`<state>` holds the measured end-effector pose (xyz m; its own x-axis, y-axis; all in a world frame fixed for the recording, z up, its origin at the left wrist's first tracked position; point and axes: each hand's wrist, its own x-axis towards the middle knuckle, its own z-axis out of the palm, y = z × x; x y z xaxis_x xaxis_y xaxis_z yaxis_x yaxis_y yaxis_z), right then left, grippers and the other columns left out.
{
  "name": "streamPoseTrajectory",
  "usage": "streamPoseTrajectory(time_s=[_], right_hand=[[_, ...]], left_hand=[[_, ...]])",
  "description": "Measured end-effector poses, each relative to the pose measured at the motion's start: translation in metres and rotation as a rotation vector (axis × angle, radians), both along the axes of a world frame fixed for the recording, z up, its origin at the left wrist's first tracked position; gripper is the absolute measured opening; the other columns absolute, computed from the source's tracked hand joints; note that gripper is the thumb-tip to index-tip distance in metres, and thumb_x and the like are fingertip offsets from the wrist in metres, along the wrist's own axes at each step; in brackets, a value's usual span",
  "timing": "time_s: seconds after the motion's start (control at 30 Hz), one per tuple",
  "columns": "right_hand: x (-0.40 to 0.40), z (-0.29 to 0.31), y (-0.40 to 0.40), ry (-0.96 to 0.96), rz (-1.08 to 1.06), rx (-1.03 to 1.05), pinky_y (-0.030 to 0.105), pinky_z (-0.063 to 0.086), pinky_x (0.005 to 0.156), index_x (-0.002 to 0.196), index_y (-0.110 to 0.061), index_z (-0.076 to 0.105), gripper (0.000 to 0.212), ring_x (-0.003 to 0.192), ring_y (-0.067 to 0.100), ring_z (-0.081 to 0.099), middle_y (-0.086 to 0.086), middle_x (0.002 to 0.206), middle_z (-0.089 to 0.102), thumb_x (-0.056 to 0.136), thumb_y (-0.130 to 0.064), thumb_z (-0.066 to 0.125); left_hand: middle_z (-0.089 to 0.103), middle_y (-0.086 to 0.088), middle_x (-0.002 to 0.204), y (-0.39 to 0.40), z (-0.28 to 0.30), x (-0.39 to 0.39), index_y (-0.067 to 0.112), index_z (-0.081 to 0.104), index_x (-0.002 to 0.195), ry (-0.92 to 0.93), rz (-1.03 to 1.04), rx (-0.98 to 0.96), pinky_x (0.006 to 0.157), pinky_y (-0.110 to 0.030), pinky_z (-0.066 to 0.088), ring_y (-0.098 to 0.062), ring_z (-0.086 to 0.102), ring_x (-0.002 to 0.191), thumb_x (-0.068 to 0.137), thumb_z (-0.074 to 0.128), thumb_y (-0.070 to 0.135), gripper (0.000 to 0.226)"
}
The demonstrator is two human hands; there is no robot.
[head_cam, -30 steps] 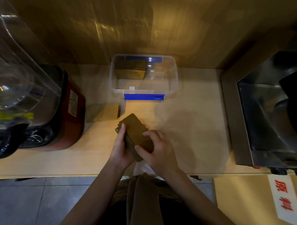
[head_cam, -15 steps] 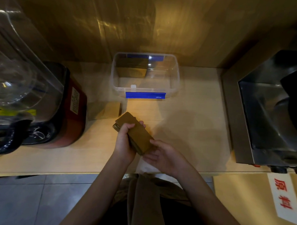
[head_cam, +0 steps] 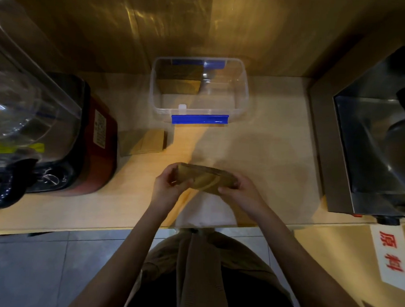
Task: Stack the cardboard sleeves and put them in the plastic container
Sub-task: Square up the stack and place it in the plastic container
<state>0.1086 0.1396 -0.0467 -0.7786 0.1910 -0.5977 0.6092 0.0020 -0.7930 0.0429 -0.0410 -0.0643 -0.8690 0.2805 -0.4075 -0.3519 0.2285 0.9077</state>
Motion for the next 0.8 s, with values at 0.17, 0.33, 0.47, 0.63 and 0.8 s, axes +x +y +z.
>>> streamPoseTrajectory(time_s=[0.17, 0.33, 0.47, 0.63, 0.8], right_hand=[[-0.004, -0.022, -0.01, 0.138, -0.038, 0.231, 0.007, 0.046, 0.076, 0.114, -0.012, 0.054, 0.034, 0.098, 0.012, 0.057, 0.0, 0.105, 0.06, 0.083, 0.0, 0.056], [-0.005, -0.035, -0.023, 0.133, -0.164, 0.24, -0.004, 0.038, 0.08, 0.127, -0.013, 0.045, 0.046, 0.109, 0.008, 0.051, -0.002, 0.118, 0.055, 0.083, -0.005, 0.058], [-0.006, -0.042, -0.032, 0.116, -0.219, 0.225, 0.018, 0.045, 0.094, 0.128, -0.015, 0.042, 0.045, 0.115, 0.017, 0.052, 0.007, 0.127, 0.054, 0.086, -0.005, 0.054], [-0.01, -0.037, -0.03, 0.168, -0.232, 0.192, -0.001, 0.042, 0.078, 0.132, -0.016, 0.038, 0.049, 0.105, 0.006, 0.053, -0.002, 0.121, 0.052, 0.087, -0.004, 0.053], [-0.01, -0.035, -0.034, 0.111, -0.2, 0.18, -0.007, 0.038, 0.069, 0.143, -0.014, 0.022, 0.057, 0.106, 0.005, 0.048, 0.0, 0.128, 0.05, 0.092, -0.007, 0.047]], left_hand=[[0.06, -0.004, 0.113, 0.007, -0.02, 0.007, 0.015, 0.046, 0.123, 0.199, -0.05, -0.219, 0.087, -0.028, 0.049, -0.021, 0.057, 0.106, 0.079, 0.064, 0.016, 0.047], [0.041, -0.008, 0.145, 0.016, -0.025, 0.007, 0.017, 0.026, 0.141, 0.107, -0.072, -0.239, 0.102, -0.027, 0.034, -0.021, 0.039, 0.132, 0.087, 0.054, 0.015, 0.061], [0.047, -0.006, 0.138, 0.024, -0.026, 0.01, 0.018, 0.025, 0.14, 0.087, -0.031, -0.245, 0.088, -0.023, 0.039, -0.017, 0.048, 0.119, 0.091, 0.048, 0.018, 0.055], [0.043, -0.008, 0.143, 0.027, -0.023, 0.011, 0.016, 0.024, 0.142, 0.058, 0.067, -0.187, 0.101, -0.024, 0.035, -0.019, 0.04, 0.131, 0.09, 0.048, 0.019, 0.058], [0.045, -0.01, 0.142, 0.028, -0.026, 0.011, 0.016, 0.02, 0.142, 0.065, 0.024, -0.214, 0.1, -0.029, 0.038, -0.023, 0.043, 0.129, 0.09, 0.049, 0.02, 0.06]])
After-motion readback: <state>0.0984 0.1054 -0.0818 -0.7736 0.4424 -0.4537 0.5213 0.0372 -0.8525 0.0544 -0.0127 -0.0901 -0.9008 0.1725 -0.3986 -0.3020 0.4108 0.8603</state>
